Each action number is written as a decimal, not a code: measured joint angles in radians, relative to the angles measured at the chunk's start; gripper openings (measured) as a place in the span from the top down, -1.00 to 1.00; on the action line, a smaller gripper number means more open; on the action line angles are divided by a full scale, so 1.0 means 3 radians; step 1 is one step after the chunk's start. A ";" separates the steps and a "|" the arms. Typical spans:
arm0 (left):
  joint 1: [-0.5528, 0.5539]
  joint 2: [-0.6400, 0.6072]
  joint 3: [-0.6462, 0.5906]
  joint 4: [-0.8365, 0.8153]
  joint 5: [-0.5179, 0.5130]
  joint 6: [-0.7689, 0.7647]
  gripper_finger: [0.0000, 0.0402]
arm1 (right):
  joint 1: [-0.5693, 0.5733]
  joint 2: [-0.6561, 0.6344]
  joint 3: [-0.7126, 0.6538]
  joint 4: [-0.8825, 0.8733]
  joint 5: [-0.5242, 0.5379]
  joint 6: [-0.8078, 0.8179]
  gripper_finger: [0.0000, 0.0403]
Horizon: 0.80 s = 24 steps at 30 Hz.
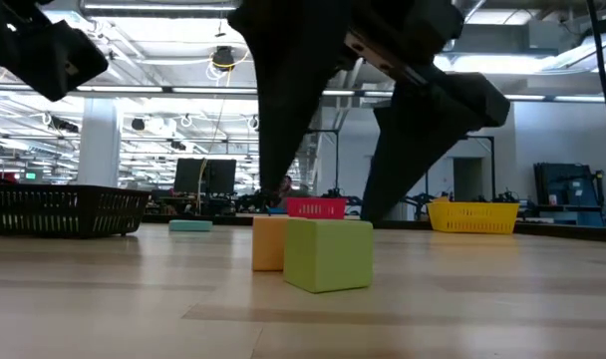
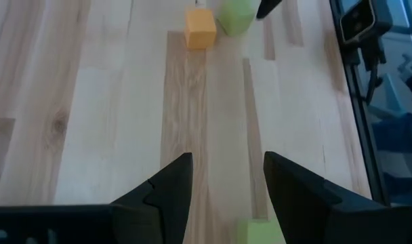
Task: Sort & place blocks by color
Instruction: Put the green block into the black bin
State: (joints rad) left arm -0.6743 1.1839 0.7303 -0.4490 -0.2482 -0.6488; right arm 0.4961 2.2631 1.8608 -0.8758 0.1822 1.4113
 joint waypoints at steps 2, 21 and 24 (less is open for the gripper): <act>0.0000 0.0000 0.0001 0.0012 -0.0019 -0.0002 0.16 | 0.0000 0.0001 -0.0008 -0.0006 0.0005 -0.0049 -0.63; 0.0001 0.0000 0.0001 0.0160 -0.0088 -0.0236 0.16 | 0.0032 0.0135 -0.0012 0.0163 0.0192 -0.0379 0.35; 0.0001 0.0000 0.0001 0.0190 -0.0100 -0.0266 0.16 | 0.0073 -0.0083 -0.0015 0.0282 0.0331 -0.0727 0.42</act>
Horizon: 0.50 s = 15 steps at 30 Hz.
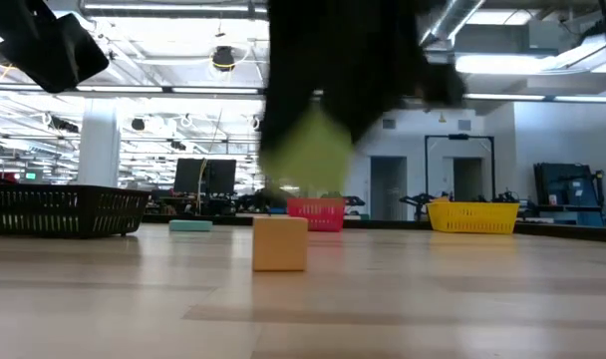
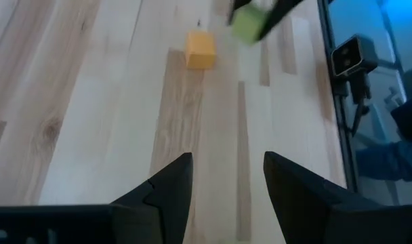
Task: Sort & place blocks by color
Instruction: Put the green block into the black bin
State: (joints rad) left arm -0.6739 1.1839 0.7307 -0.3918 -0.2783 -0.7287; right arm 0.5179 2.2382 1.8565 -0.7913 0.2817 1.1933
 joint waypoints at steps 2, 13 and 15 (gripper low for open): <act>0.0000 0.0000 0.0000 0.0062 -0.0038 -0.0051 0.16 | 0.0035 -0.0185 0.0004 0.0089 0.0152 -0.0272 0.42; 0.0245 0.0000 0.0001 0.0865 -0.0287 -0.0266 0.16 | -0.0240 -0.1018 -0.0359 0.0237 0.0597 -0.1996 0.42; 0.0274 0.0000 0.0001 0.1027 -0.0556 -0.0272 0.16 | -0.0344 -0.1270 -0.0732 0.0476 0.0495 -0.2240 0.42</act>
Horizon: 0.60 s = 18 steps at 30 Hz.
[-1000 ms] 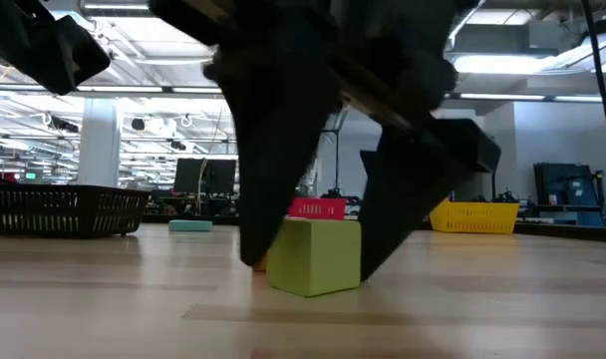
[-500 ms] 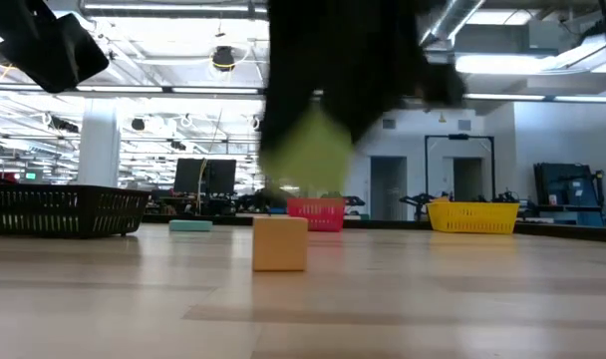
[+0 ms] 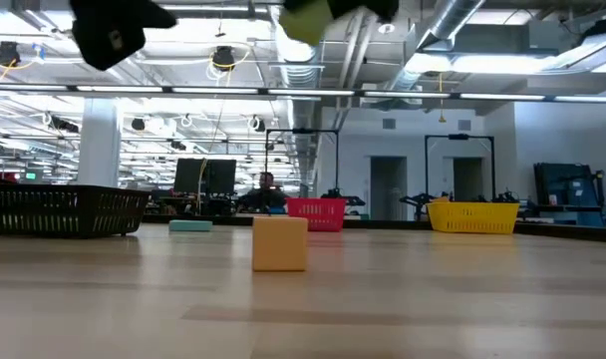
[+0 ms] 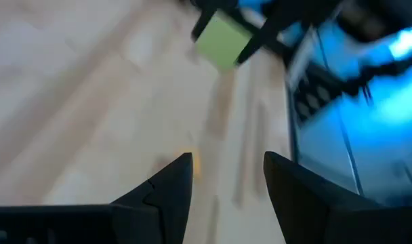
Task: Sort & place blocks by color
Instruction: Put the green block into the black bin
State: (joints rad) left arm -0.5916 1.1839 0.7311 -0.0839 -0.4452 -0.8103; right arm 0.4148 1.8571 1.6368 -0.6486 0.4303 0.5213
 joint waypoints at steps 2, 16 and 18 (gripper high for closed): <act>0.0069 0.0000 0.0000 0.0027 -0.0216 -0.0175 0.16 | -0.0117 -0.0312 -0.0484 0.0392 -0.0114 -0.0184 0.42; 0.0674 0.0046 -0.0767 0.2648 -0.0135 -0.1196 0.16 | -0.0759 -0.1094 -0.2723 0.3634 -0.1645 -0.1021 0.42; 0.0680 0.0099 -0.1030 0.3127 -0.0184 -0.1545 0.16 | -0.0758 -0.1081 -0.2720 0.3709 -0.1655 -0.1174 0.42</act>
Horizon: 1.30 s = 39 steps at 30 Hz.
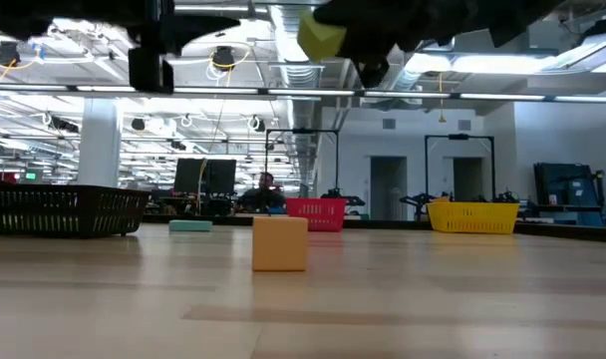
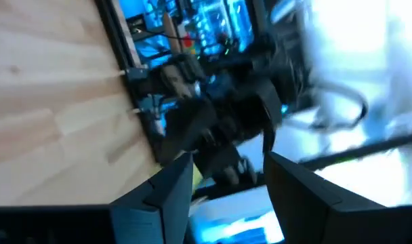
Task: Sort & place blocks by color
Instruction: Put the green block into the black bin
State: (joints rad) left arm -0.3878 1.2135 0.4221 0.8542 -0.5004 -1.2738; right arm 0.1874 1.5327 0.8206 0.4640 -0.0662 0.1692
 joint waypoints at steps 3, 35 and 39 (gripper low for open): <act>-0.0002 0.0159 -0.0156 0.0419 -0.0033 -0.0344 0.15 | 0.0008 0.0018 0.0001 0.0153 -0.0003 -0.0190 0.42; 0.0760 0.1588 0.0415 0.2280 0.1644 -0.0194 -0.29 | -0.0161 0.0035 0.0068 0.0937 0.0228 -0.0119 0.42; 0.0762 0.1588 0.0413 0.2170 0.1639 -0.0288 -0.27 | -0.0160 0.0033 0.0072 0.0803 0.0222 -0.0123 0.42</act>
State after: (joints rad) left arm -0.1593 1.6897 0.5461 1.5051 -0.0086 -1.3602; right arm 0.1394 1.5425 0.8421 0.7050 0.0003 0.1322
